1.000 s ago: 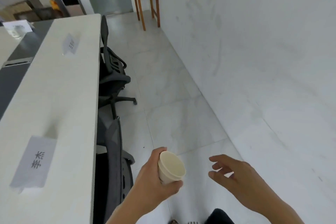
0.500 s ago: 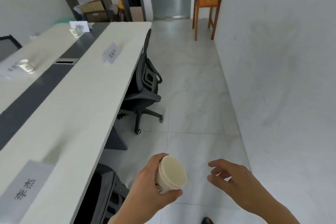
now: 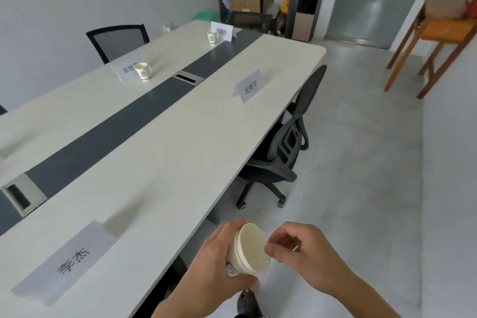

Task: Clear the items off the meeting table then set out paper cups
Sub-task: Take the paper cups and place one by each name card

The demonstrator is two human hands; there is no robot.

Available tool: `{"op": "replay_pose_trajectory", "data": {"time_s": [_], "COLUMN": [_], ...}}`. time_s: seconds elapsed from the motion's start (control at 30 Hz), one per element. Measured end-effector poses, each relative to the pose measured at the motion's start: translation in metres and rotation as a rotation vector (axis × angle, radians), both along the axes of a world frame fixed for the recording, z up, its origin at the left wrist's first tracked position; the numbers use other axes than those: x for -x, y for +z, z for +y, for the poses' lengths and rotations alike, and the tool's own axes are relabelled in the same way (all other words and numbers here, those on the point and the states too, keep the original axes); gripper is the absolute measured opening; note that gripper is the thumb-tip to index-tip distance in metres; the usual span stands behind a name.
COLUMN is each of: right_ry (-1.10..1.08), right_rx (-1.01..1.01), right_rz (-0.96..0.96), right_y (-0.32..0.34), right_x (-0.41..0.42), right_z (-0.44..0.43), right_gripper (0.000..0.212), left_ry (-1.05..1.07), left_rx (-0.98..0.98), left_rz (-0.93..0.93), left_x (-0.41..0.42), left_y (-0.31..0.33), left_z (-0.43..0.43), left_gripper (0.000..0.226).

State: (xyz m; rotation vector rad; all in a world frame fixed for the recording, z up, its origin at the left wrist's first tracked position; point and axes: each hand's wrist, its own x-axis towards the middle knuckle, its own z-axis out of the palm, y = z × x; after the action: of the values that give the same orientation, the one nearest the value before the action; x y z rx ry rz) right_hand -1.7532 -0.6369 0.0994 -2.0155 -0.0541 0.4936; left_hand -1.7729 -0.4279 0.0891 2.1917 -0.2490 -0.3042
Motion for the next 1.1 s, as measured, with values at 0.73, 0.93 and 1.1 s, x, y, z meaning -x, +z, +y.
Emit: {"op": "replay_pose_trajectory", "data": {"time_s": [0.73, 0.93, 1.1], "right_ry": [0.64, 0.735, 0.781], "right_rx": [-0.029, -0.046, -0.031], "right_rz": [0.253, 0.225, 0.118], "right_y": [-0.021, -0.021, -0.032], "right_x": [-0.336, -0.399, -0.405], "right_z": [0.134, 0.199, 0.287], "right_gripper": [0.012, 0.012, 0.009], "left_ry": [0.77, 1.189, 1.365], "left_rx": [-0.129, -0.047, 0.02], "left_rz": [0.125, 0.212, 0.256], "left_x": [-0.172, -0.142, -0.118], "left_y": [-0.017, -0.025, -0.035], "left_z": [0.054, 0.063, 0.083], "left_gripper": [0.079, 0.079, 0.082]}}
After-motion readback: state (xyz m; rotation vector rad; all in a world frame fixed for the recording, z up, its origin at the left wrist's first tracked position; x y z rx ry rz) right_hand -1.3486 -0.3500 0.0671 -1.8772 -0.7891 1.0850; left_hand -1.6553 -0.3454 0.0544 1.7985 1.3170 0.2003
